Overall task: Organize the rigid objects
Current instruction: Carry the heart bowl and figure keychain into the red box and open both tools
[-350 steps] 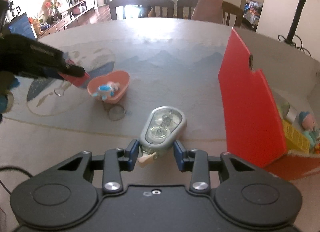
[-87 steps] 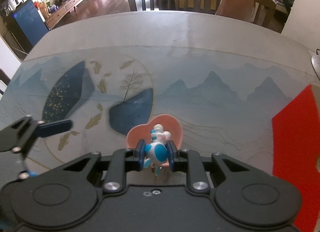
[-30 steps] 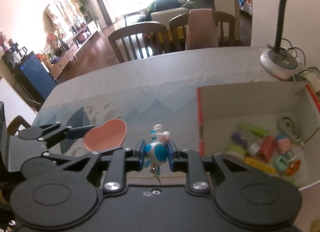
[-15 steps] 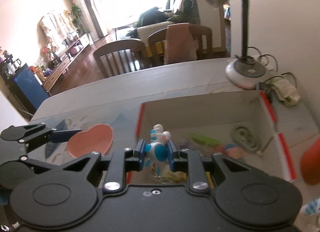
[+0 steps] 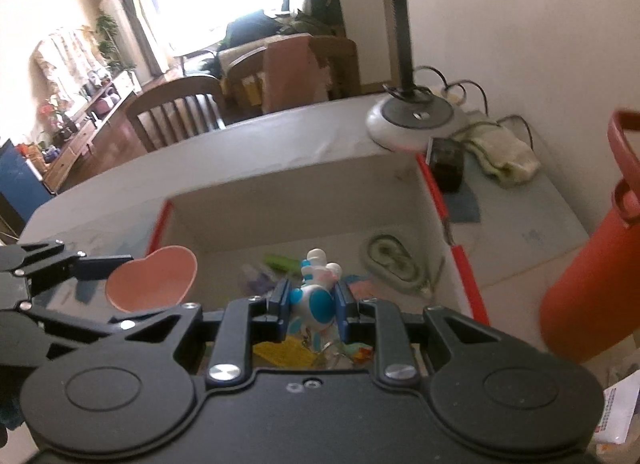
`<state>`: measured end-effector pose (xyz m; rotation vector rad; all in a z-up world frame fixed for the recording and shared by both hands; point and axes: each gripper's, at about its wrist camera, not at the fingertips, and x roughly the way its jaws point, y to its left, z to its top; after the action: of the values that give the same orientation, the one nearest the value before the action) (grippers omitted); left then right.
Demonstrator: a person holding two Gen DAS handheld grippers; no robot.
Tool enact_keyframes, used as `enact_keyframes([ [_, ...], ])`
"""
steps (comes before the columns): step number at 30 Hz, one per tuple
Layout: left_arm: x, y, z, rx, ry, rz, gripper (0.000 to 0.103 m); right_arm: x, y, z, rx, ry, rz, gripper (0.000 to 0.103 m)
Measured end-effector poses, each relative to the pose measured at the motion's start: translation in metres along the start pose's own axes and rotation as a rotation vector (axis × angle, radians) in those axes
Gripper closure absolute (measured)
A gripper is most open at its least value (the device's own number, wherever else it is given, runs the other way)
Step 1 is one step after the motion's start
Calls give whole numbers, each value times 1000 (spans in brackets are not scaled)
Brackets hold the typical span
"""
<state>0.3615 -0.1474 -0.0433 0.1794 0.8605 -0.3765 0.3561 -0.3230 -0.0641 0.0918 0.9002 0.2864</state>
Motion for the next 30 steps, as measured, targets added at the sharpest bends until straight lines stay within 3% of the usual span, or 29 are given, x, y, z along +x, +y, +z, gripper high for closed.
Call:
enact_keyframes([
  [12,66,-15,4,7,113,12,32,46,-14,-12,-23,79,-43,81],
  [20,85,-19,1,-4,159,-4,32,59,-14,-17,-32,130,-26,80],
  [30,89,-13,-2,-39,183,-20,32,51,-13,-18,-19,123,-8,74],
])
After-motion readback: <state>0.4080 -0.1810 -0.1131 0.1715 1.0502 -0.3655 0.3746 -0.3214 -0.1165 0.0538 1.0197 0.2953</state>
